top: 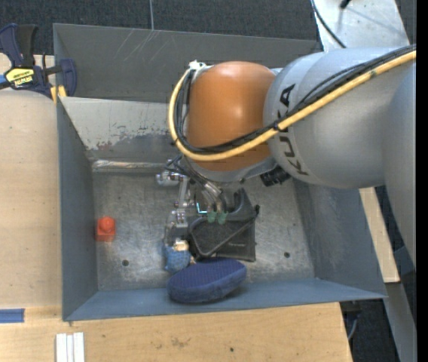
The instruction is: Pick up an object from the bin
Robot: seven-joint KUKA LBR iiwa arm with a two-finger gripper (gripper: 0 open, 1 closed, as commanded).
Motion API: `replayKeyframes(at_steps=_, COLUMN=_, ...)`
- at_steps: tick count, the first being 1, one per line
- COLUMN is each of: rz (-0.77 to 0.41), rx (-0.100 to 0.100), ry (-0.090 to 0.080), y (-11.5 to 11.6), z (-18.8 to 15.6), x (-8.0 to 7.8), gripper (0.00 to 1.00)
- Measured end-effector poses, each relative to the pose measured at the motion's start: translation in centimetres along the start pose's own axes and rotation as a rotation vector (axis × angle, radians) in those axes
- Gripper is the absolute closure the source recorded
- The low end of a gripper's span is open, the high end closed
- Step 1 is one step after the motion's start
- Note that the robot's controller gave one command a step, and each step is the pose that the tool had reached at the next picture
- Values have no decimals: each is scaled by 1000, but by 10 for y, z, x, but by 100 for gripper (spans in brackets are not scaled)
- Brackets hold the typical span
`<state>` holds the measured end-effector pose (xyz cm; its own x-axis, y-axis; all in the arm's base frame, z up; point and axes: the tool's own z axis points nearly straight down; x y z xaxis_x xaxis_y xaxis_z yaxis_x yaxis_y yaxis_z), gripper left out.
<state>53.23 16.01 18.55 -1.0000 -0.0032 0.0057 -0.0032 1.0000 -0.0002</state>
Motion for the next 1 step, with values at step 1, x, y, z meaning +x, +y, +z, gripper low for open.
replayKeyframes(at_steps=1, rz=-316, rx=-2, ry=-18, y=-55, z=93, x=-3, gripper=0)
